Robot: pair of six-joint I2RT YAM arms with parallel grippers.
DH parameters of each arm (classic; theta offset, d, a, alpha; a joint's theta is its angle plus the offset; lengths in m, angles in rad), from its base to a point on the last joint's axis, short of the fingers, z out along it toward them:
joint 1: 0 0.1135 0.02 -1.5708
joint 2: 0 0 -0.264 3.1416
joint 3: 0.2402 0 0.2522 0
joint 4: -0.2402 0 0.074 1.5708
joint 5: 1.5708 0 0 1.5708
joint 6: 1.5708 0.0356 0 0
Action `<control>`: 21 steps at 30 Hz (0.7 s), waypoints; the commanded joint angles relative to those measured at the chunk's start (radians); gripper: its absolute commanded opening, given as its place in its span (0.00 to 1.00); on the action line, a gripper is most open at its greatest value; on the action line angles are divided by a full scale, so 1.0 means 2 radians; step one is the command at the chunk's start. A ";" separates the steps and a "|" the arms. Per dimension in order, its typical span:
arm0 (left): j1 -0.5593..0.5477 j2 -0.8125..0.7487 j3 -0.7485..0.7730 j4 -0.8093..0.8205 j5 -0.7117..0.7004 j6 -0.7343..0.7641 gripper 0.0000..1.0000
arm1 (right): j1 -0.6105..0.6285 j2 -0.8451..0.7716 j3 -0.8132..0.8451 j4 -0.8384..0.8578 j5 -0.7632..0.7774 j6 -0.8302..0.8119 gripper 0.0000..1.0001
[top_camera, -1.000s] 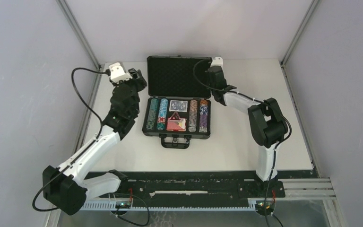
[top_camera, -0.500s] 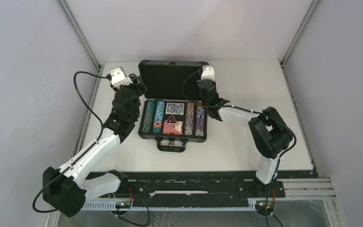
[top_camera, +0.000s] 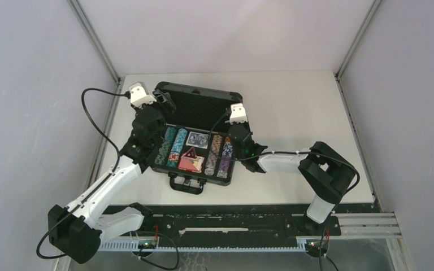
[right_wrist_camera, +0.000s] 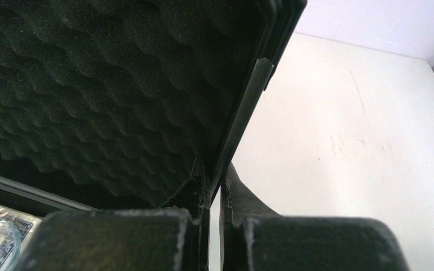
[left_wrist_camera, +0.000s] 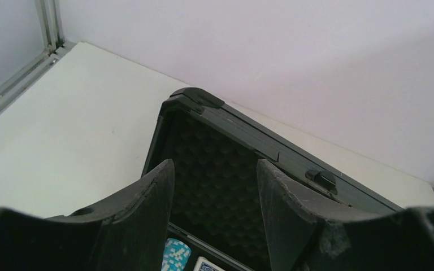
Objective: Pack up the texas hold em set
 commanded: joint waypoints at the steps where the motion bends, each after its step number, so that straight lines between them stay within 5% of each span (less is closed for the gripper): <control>1: 0.000 -0.021 0.008 -0.019 0.014 -0.027 0.61 | 0.052 -0.041 -0.014 0.086 0.003 -0.090 0.00; 8: 0.000 -0.015 0.032 -0.029 0.037 -0.018 0.63 | 0.105 -0.018 -0.052 0.176 0.053 -0.149 0.00; 21: 0.001 0.039 0.080 -0.055 0.123 -0.002 0.63 | 0.180 0.002 -0.082 0.195 0.102 -0.145 0.00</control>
